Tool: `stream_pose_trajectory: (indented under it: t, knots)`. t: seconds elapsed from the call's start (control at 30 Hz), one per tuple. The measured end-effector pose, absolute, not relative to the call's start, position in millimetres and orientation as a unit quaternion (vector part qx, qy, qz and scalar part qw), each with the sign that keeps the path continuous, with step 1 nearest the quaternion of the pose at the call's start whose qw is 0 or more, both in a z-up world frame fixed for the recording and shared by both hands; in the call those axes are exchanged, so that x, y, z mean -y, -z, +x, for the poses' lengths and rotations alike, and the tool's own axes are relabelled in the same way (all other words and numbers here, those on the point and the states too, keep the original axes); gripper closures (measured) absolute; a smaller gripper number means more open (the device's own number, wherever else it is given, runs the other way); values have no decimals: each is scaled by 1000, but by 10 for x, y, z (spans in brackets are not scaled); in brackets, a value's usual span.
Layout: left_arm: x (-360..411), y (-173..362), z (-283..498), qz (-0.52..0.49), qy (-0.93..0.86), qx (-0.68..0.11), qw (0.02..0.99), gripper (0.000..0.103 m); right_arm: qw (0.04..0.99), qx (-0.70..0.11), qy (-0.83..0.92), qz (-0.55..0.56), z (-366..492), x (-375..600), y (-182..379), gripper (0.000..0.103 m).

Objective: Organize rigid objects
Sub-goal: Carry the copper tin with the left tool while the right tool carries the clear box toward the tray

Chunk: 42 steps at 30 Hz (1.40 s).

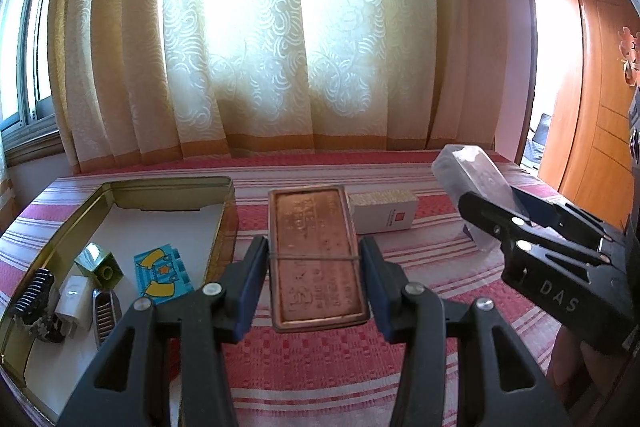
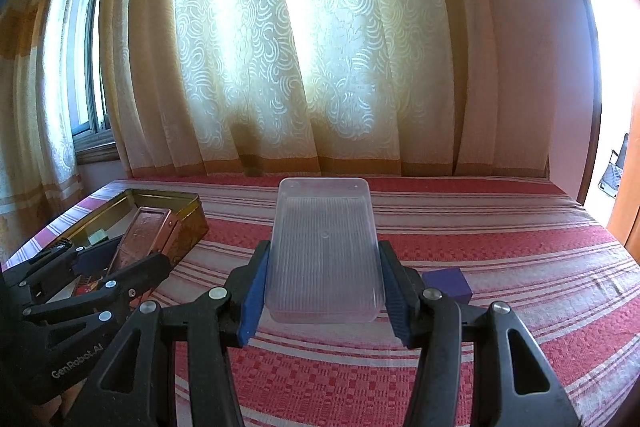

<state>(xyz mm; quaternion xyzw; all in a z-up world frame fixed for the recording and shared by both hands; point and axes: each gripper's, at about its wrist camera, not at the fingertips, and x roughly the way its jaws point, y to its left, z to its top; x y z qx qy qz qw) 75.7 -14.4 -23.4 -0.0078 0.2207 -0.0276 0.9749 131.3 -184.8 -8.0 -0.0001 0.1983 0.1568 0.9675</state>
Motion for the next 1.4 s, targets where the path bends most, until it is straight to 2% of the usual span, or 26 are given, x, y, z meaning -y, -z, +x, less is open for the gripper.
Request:
stream_pose_trajectory:
  t: [1.4]
  knots:
    - [-93,221,581,-29,29,-207,977,56,978,-153,-140,-13,1014,1755,16,49]
